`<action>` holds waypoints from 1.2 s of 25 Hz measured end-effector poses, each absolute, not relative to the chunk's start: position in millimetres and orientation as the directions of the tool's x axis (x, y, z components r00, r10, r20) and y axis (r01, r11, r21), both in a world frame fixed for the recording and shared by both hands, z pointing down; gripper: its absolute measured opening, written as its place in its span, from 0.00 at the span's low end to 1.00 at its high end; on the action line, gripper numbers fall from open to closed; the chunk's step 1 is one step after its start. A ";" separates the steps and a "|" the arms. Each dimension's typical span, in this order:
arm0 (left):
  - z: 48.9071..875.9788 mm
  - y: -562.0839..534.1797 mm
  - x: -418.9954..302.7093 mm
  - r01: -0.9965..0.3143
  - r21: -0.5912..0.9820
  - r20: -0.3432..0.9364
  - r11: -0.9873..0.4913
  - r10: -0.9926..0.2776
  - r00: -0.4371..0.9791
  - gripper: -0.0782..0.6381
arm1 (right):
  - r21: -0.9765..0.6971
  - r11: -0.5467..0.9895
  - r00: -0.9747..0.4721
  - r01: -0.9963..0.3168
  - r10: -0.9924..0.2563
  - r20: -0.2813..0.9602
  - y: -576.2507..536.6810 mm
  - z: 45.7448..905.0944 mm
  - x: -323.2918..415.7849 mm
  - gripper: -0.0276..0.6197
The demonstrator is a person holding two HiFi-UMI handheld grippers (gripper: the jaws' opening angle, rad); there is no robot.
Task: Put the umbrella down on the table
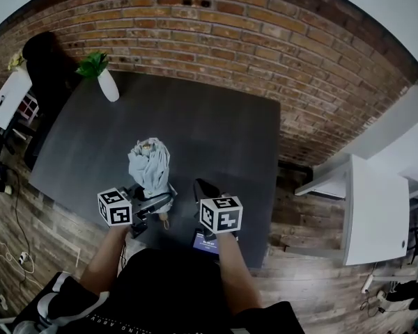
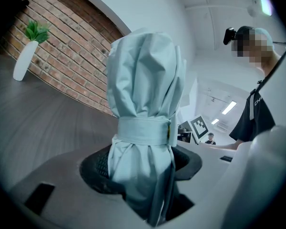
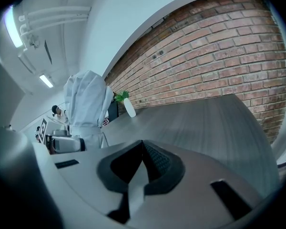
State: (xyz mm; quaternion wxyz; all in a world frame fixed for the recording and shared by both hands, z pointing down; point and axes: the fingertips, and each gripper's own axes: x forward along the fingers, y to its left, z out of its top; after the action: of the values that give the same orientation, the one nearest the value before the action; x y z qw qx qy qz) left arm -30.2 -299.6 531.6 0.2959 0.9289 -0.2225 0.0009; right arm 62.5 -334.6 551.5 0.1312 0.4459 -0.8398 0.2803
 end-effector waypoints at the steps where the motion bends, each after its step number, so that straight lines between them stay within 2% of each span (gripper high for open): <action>1: 531.5 -299.9 -29.0 -0.414 0.547 0.136 -0.727 -0.411 0.901 0.46 | -0.354 0.447 -0.570 -0.821 -0.675 0.470 -334.9 551.3 62.4 0.06; 9: 519.8 -302.9 -24.9 -0.454 0.466 0.201 -0.760 -0.408 0.890 0.46 | -0.348 0.494 -0.604 -0.797 -0.655 0.454 -332.9 543.0 62.4 0.06; 17: 497.0 -340.3 -37.0 -0.469 0.247 0.396 -0.848 -0.354 0.847 0.46 | -0.218 0.606 -0.630 -0.765 -0.635 0.447 -371.3 511.9 57.8 0.06; 23: 496.4 -397.1 -45.7 -0.430 0.159 0.533 -0.888 -0.289 0.795 0.46 | -0.060 0.661 -0.590 -0.748 -0.621 0.516 -421.1 495.6 61.6 0.06; 30: 534.7 -459.5 -37.1 -0.350 0.137 0.698 -0.927 -0.160 0.698 0.46 | -0.047 0.647 -0.542 -0.761 -0.593 0.595 -481.9 503.6 64.4 0.06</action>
State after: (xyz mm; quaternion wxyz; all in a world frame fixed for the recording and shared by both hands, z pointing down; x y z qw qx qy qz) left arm -37.1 -459.5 534.7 0.1309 0.9120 -0.1397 0.3629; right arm 64.4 -481.9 503.6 0.2754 0.3915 -0.8647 0.1521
